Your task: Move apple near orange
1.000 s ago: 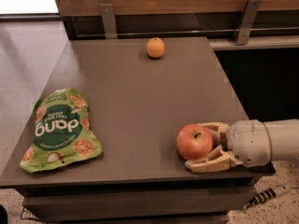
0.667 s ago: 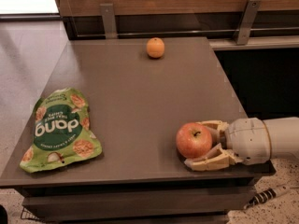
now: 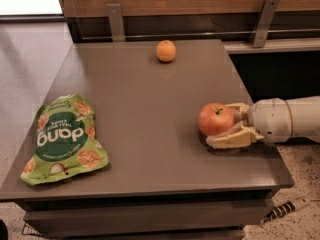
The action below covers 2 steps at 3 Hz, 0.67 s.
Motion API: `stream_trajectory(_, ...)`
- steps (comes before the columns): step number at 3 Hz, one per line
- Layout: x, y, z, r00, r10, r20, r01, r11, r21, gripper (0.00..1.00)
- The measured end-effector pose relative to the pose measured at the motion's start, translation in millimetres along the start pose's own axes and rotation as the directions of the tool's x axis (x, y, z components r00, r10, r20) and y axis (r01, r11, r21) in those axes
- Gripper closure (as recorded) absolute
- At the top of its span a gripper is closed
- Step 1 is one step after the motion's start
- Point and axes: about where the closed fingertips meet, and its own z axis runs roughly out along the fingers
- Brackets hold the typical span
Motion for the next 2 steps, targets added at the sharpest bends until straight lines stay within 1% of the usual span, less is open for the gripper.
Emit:
stream_trajectory(1, -13, -89, -12, 0.993, 0.112, -0.023, -0.112, 0.9933, 0.031, 1.0)
stream_trajectory(2, -35, -150, -20, 0.99, 0.132, -0.048, -0.126, 0.9852, 0.116, 1.0)
